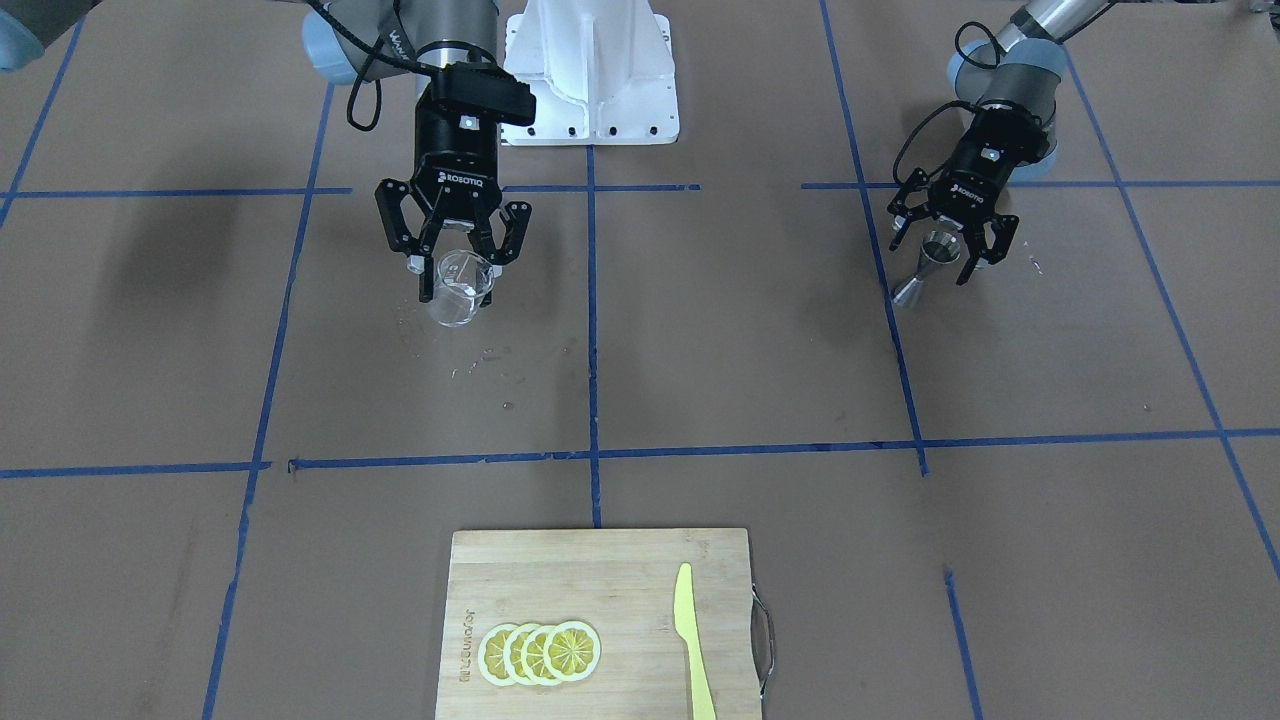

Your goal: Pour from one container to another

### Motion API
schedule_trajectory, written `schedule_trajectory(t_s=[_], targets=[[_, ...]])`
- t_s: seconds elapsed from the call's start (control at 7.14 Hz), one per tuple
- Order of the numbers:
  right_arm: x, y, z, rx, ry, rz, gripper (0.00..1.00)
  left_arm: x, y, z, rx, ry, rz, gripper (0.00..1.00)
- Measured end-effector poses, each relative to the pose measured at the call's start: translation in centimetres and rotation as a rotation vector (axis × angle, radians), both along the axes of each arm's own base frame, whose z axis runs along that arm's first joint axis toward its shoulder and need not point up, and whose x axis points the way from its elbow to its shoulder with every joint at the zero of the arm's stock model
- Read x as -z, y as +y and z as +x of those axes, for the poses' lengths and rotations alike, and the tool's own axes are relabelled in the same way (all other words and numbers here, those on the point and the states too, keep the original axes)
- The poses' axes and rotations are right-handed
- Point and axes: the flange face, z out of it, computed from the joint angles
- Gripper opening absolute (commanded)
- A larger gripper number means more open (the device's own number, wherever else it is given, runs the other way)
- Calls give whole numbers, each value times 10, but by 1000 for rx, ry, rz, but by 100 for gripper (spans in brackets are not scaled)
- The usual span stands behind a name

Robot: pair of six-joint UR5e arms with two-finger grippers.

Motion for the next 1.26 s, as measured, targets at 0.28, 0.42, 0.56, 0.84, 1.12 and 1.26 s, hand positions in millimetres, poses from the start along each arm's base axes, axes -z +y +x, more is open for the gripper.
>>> schedule_trajectory(t_s=[0.28,0.42,0.56,0.84,1.12,1.26], targets=[[1,0,0,0,-2,1,0,5,-5,-11,22,20,19,100],[1,0,0,0,-3,1,0,7,-7,-22,31,21,46,100],[2,0,0,1,-3,1,0,5,-14,-39,25,6,80,100],[2,1,-1,4,-3,1,0,-1,-42,-85,-22,-67,152,98],[2,1,-2,6,-3,0,0,-8,-83,-133,-99,-226,163,98],[2,1,-2,6,-2,0,0,-14,-104,-157,-147,-308,118,99]])
